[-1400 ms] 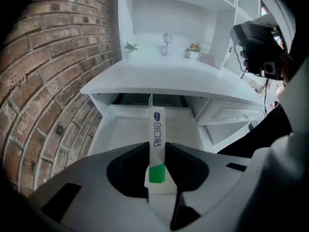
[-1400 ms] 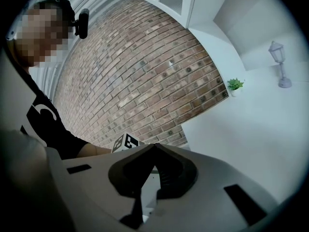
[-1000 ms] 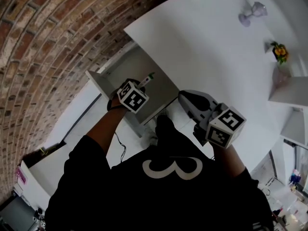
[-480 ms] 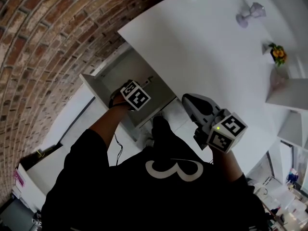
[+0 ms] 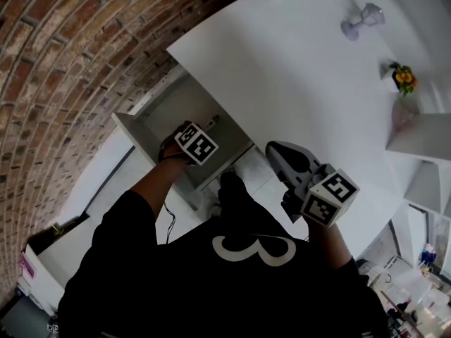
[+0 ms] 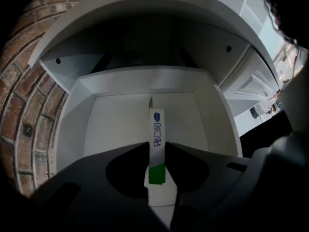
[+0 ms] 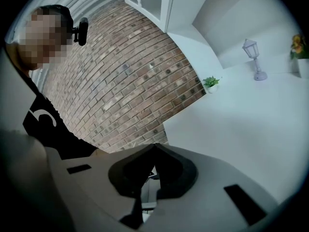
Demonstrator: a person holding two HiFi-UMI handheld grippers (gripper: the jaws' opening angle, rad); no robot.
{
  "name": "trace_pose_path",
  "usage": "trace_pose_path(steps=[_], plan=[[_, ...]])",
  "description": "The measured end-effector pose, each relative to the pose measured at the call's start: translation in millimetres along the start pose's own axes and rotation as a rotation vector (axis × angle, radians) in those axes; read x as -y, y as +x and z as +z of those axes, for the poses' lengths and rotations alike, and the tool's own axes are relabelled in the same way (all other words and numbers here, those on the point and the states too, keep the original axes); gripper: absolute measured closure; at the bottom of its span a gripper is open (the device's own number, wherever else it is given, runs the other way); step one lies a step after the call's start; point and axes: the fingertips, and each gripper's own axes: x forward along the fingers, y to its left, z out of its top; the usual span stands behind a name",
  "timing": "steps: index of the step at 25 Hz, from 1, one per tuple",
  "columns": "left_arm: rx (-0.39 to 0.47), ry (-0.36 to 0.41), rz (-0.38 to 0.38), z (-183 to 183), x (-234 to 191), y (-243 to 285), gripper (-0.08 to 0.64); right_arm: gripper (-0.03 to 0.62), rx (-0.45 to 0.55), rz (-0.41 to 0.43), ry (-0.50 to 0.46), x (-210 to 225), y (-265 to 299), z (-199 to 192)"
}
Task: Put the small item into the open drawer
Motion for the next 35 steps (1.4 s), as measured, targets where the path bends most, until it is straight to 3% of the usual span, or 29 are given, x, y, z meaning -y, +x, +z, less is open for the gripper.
trace_pose_path(steps=[4,6,11,13,19,22,27,32,35], plan=[[0.031,-0.033,-0.014,5,2,1,0.444,0.583,-0.009,-0.002,0.013,4,1,-3],[0.05,-0.057,-0.023,6,2,0,0.384,0.583,-0.014,-0.001,0.016,4,3,-3],[0.084,-0.102,-0.05,8,3,-4,0.316,0.583,-0.018,0.02,0.002,-3,10,0],[0.104,-0.121,-0.052,11,2,-9,0.25,0.583,-0.025,0.033,-0.007,-7,12,1],[0.229,-0.142,0.019,26,-14,-51,0.207,0.583,-0.016,0.068,-0.022,-24,16,5],[0.307,-0.183,0.059,31,-26,-79,0.207,0.583,-0.018,0.085,-0.026,-34,19,6],[0.478,-0.317,0.075,45,-34,-148,0.215,0.583,-0.02,0.104,-0.03,-53,21,6],[0.684,-0.426,-0.011,57,-21,-228,0.35,0.583,0.007,0.131,-0.069,-83,20,13],[0.808,-0.473,-0.09,57,-5,-276,0.392,0.583,0.025,0.147,-0.096,-102,16,16]])
